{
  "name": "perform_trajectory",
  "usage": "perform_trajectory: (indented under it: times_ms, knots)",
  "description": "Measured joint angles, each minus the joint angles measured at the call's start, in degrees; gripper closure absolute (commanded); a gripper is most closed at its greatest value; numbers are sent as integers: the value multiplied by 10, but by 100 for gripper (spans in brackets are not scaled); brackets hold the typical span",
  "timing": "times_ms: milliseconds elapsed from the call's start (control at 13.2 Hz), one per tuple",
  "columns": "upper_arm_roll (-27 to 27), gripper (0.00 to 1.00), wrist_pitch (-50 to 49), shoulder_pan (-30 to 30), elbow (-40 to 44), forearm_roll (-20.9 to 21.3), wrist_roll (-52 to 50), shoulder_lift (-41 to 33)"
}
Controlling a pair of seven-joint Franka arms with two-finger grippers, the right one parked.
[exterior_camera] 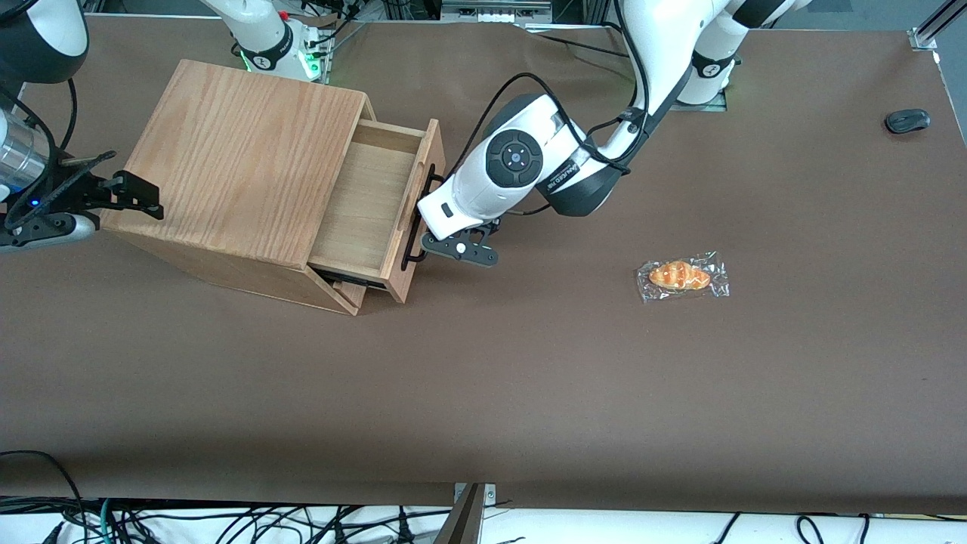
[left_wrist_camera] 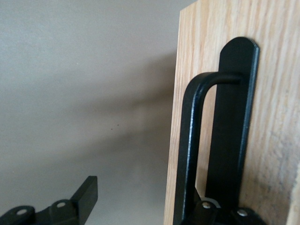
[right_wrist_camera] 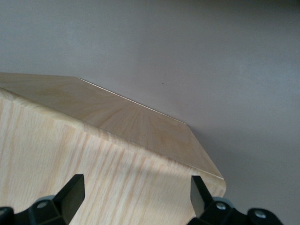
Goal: Open top drawer with left arm
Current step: 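Pull the handle with the left gripper, sliding the drawer out of the cabinet, then open the left gripper, release the handle and lift away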
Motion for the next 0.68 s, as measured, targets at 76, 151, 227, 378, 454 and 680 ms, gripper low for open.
perform_trajectory:
  times_ms: [76,151,227,378,454,680]
  knots:
    - [0,20,0,0,0,-1,0,0]
    - [0,20,0,1,0,-3,-1,-1]
    - [1,20,0,2,3,-8,-2,-2]
    - [3,19,-2,9,8,-22,-3,-10]
    - [3,19,-4,12,8,-27,-3,-14]
    - [4,19,-14,19,9,-32,-3,-20]
